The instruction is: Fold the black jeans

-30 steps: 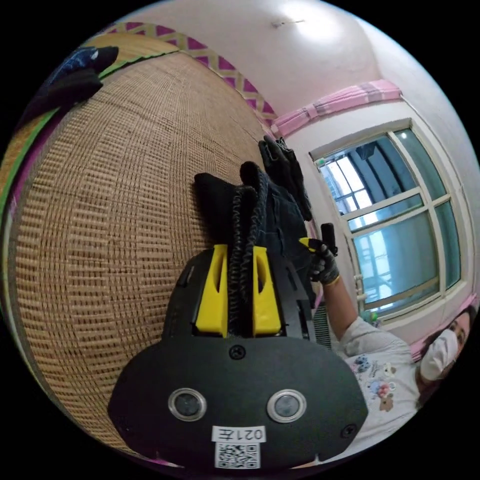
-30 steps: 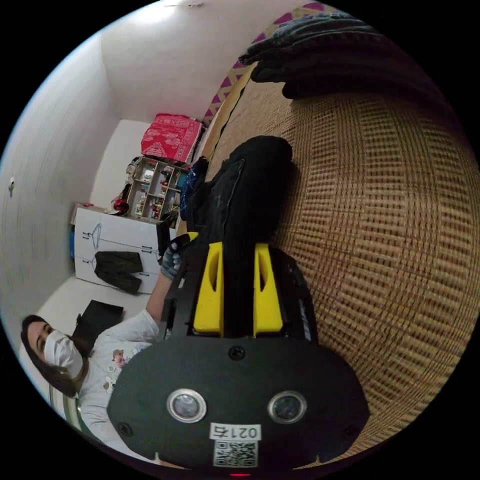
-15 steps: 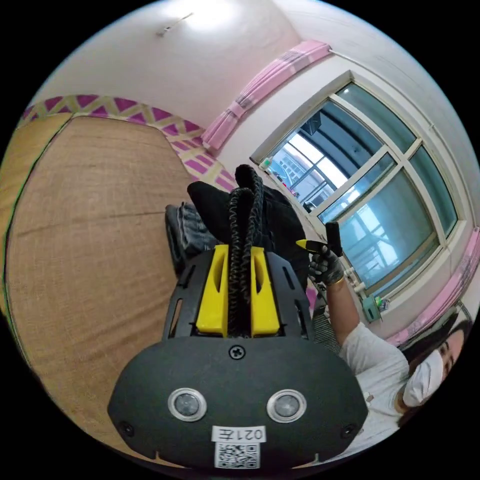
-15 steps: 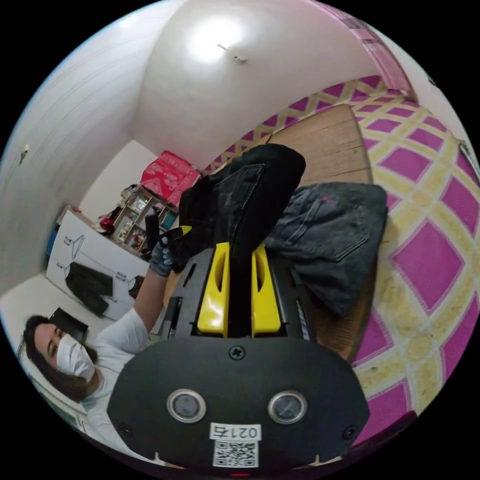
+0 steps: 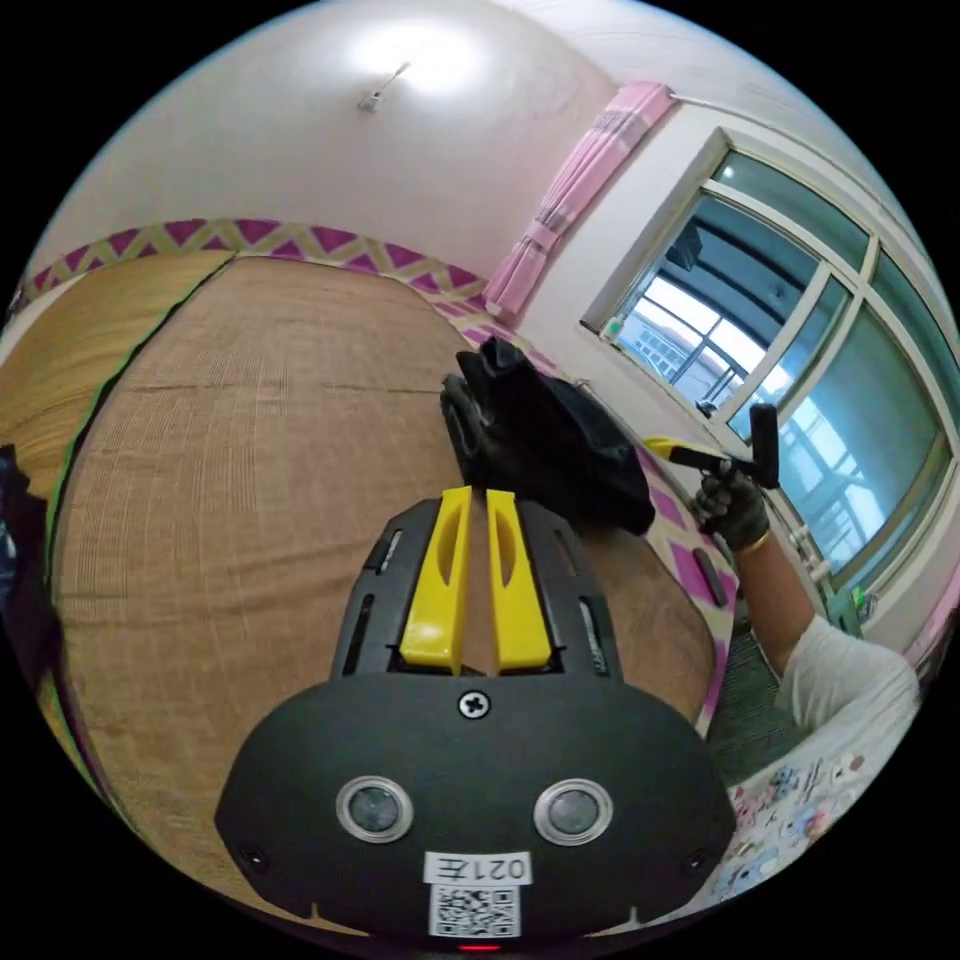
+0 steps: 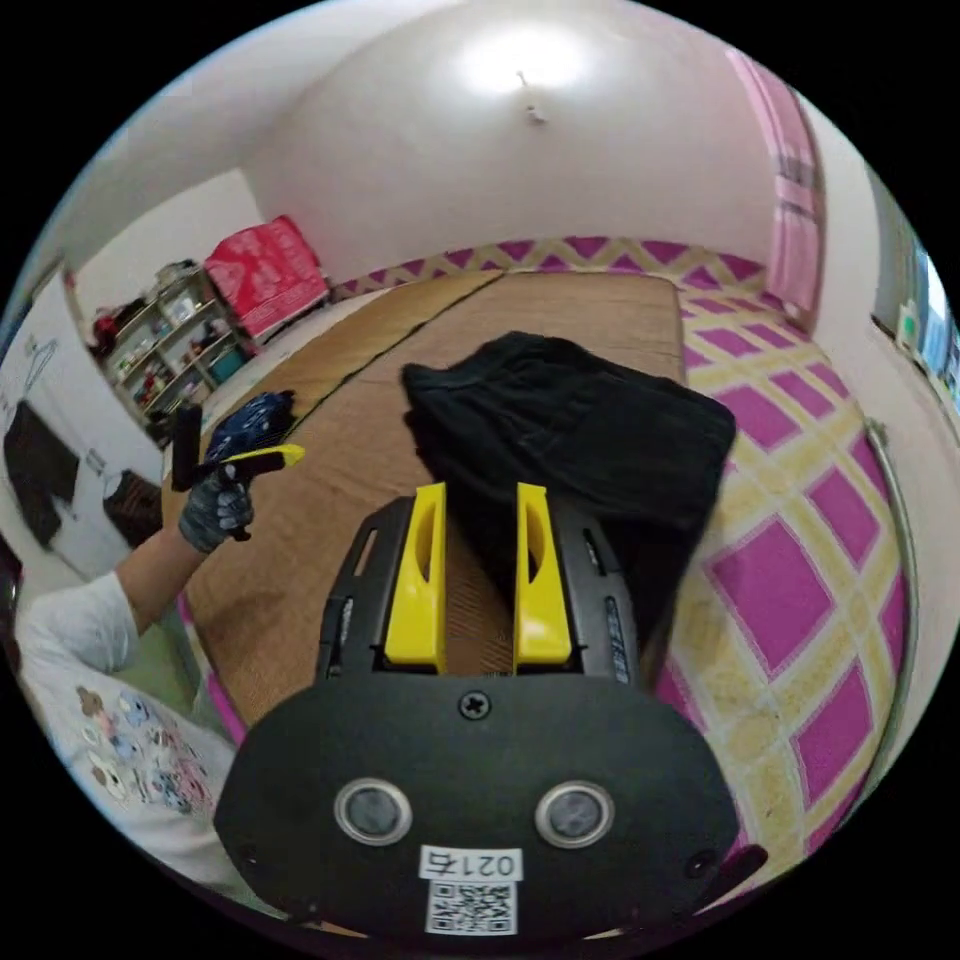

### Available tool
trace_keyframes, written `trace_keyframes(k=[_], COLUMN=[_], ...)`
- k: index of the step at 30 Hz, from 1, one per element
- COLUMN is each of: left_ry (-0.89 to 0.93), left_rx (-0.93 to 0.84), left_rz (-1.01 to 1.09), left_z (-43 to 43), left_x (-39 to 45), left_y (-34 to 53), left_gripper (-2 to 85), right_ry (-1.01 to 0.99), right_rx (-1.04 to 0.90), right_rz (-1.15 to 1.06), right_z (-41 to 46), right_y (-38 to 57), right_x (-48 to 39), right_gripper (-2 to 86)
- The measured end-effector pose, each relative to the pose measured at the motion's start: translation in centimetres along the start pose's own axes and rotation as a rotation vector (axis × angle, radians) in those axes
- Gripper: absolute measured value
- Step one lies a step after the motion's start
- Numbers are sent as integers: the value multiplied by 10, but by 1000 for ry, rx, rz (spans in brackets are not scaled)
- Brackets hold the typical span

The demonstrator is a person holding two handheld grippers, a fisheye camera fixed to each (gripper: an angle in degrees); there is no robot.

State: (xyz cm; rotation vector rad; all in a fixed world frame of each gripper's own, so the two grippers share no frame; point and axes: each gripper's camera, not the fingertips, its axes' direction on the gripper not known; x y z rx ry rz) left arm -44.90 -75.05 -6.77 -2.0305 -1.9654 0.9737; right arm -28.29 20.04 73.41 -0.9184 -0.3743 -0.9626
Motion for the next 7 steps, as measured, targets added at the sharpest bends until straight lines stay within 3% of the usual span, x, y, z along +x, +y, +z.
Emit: trace_keyframes(k=[4,7], left_ry=[-46,-182], left_rx=[-20,-29], left_rz=[6,-11], left_z=[-62,-105], left_x=[11,18], left_y=[85,138], left_gripper=[-8,-9], right_ry=[-157,-250], right_rx=[11,-12], right_rz=[-230,-413], right_z=[39,84], right_y=[10,9], right_x=[-120,-220], right_gripper=[104,109])
